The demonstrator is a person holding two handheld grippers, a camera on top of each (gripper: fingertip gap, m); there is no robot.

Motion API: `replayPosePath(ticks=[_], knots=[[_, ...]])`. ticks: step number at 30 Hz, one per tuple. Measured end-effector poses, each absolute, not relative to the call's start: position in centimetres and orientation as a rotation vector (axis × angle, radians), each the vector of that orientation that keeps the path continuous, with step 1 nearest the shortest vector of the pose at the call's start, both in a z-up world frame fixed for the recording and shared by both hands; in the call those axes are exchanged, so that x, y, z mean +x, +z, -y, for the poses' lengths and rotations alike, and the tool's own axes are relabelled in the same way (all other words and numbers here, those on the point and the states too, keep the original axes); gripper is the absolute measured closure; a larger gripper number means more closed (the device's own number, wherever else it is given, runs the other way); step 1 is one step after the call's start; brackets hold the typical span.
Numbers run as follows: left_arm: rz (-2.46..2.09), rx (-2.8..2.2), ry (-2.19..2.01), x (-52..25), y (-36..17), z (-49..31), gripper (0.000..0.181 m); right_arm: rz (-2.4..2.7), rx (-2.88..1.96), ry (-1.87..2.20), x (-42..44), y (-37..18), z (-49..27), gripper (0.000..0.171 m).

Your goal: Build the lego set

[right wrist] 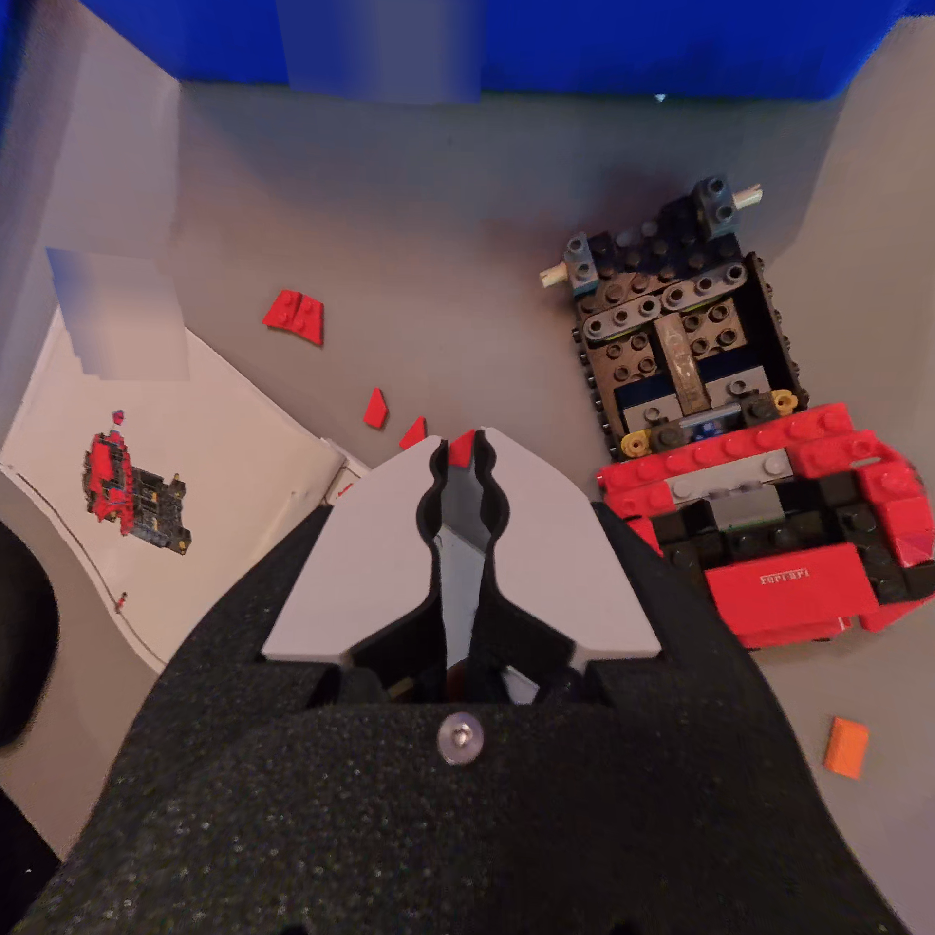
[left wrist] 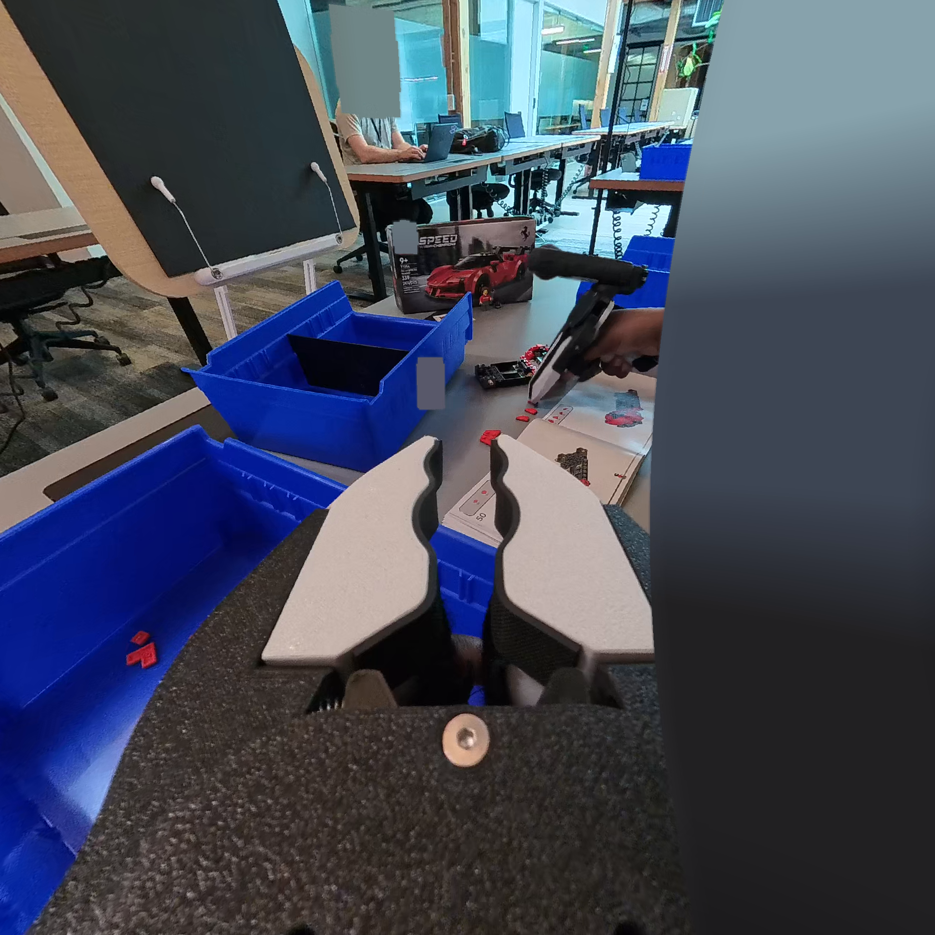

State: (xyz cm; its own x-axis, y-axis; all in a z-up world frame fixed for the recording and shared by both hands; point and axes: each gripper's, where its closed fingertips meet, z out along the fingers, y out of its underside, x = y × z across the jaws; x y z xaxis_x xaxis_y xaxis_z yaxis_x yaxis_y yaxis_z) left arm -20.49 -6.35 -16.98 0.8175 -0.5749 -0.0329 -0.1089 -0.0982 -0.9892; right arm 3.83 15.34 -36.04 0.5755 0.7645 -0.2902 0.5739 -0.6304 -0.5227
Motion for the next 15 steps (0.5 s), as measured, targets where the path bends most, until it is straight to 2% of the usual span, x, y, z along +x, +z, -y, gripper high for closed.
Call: replayPosePath(ticks=[5, 10, 15], knots=[[-0.546, -1.647, -0.424, -20.5, -17.0, 6.3, 0.164, 1.030, -2.415, 0.778, 4.2, -35.2, -15.7, 0.159], [-0.542, -1.650, -0.419, -20.6, -17.1, 6.3, 0.164, 1.189, -2.365, 0.633, 5.4, -35.9, -15.5, 0.164], [-0.543, -1.655, -0.418, -20.6, -17.1, 6.2, 0.164, 1.334, -2.207, 0.661, 3.8, -35.0, -14.1, 0.164]])
